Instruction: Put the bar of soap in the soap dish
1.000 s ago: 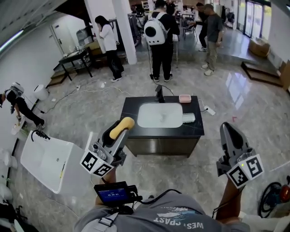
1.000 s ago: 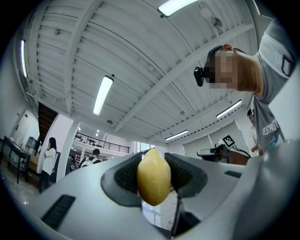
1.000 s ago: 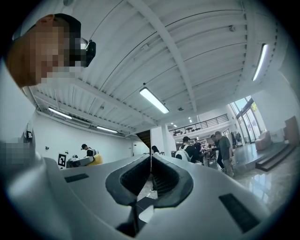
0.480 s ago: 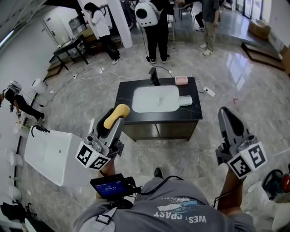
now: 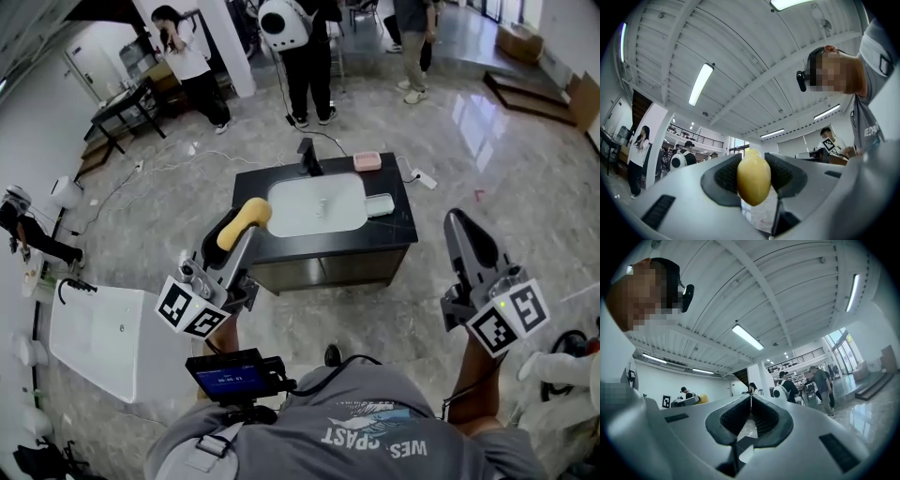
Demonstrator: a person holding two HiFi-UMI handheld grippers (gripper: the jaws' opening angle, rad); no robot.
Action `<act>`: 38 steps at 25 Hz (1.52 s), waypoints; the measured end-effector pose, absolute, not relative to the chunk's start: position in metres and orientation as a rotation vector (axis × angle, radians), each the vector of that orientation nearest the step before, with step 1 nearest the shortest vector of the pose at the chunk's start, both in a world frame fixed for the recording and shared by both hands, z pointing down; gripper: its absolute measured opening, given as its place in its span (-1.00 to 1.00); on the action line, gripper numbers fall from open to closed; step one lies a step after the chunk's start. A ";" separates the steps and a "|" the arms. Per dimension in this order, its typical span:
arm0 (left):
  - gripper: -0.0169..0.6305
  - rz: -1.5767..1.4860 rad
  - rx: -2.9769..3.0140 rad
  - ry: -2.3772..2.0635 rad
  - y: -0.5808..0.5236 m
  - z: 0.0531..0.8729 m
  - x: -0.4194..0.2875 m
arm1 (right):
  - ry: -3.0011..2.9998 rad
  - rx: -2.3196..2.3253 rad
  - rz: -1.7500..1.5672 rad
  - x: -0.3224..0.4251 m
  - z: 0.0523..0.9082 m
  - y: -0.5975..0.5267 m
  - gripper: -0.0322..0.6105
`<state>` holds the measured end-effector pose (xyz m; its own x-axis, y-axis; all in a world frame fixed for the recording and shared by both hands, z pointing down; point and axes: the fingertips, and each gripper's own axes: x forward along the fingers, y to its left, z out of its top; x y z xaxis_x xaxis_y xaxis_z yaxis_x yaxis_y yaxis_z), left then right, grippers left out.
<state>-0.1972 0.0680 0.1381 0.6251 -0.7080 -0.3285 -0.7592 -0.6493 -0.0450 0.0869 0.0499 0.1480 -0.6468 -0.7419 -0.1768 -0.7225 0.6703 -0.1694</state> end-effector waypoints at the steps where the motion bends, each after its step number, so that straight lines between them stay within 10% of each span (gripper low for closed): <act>1: -0.46 0.424 -2.667 1.203 0.065 0.137 -0.199 | 2.654 -1.190 -0.125 0.084 0.150 0.048 -0.88; 38: -0.46 0.468 -2.672 1.203 -0.003 0.160 -0.227 | 2.678 -1.203 -0.099 0.053 0.163 -0.034 -0.88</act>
<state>-0.2272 -0.0030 0.1599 0.6245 -0.6971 -0.3522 -0.7519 -0.6586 -0.0295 0.0530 -0.0338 0.1631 -0.6475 -0.7456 -0.1573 -0.7319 0.6660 -0.1440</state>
